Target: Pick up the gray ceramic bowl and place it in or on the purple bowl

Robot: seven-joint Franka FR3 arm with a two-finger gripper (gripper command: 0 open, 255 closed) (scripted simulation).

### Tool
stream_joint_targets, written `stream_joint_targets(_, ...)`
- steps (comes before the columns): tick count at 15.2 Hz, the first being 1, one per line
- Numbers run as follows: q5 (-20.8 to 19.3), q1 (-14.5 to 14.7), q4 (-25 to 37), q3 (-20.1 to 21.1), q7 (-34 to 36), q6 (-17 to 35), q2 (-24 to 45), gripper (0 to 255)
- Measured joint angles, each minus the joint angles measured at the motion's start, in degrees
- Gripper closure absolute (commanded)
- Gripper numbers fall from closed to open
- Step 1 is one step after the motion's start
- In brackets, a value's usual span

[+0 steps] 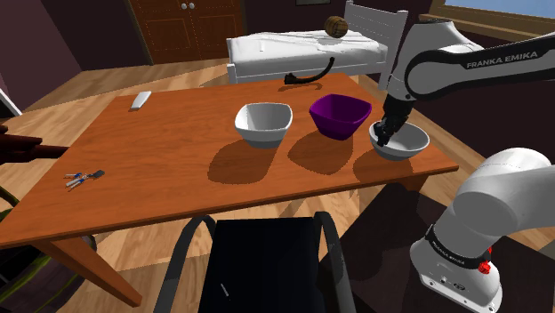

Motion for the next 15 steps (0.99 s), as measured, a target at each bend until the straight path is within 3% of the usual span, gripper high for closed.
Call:
stream_joint_targets(7,0.1,0.0,0.3,0.1,0.0,-0.4,-0.2,255)
stream_joint_targets(15,1.0,0.4,5.4,1.0,0.1,-7.0,-1.6,255)
